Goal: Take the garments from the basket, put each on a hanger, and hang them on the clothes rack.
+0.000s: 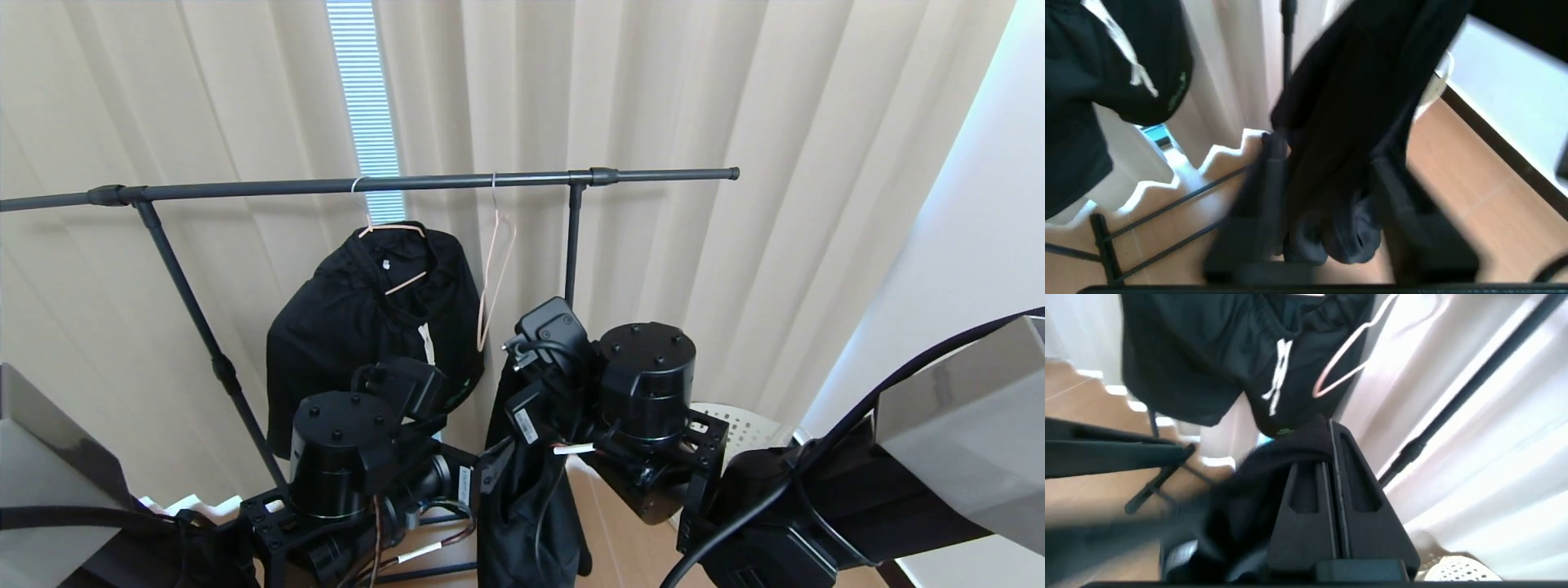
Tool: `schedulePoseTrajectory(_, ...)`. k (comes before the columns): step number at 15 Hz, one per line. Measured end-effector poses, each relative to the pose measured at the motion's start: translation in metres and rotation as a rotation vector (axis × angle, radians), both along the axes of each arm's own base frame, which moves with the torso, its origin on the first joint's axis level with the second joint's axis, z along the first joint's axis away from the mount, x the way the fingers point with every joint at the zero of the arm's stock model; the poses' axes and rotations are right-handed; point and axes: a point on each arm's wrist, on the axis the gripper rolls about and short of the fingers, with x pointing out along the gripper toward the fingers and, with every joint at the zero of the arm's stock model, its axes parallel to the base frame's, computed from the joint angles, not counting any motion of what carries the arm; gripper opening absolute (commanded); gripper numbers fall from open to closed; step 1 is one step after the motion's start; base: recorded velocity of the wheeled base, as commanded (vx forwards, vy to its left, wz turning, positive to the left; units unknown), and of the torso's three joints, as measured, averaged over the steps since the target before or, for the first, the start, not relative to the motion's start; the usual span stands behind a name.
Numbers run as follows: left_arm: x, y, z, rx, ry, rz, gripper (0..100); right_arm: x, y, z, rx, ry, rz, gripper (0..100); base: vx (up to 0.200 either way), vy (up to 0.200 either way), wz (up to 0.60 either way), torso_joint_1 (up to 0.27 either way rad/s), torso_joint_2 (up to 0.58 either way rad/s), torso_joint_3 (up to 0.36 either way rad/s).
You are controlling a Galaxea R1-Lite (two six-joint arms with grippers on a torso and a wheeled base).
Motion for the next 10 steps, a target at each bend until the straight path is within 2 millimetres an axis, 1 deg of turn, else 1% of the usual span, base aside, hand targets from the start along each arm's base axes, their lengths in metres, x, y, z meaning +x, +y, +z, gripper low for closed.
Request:
schedulePoseTrajectory(3,0.002,-0.002,-0.006,0.007,0.019,-0.001,100,-0.001,0.002,0.009,0.013,-0.018,-0.032,0,0.0,0.0,0.0,0.0,0.0,0.0)
schedulePoseTrajectory(6,0.003,-0.011,-0.016,0.0,0.039,0.013,100,-0.007,0.008,0.014,0.027,-0.029,-0.028,0,0.0,0.0,0.0,0.0,0.0,0.0)
schedulePoseTrajectory(10,0.011,-0.018,-0.029,0.048,0.023,0.106,100,-0.006,0.009,0.02,0.044,-0.048,-0.062,0,0.0,0.0,0.0,0.0,0.0,0.0)
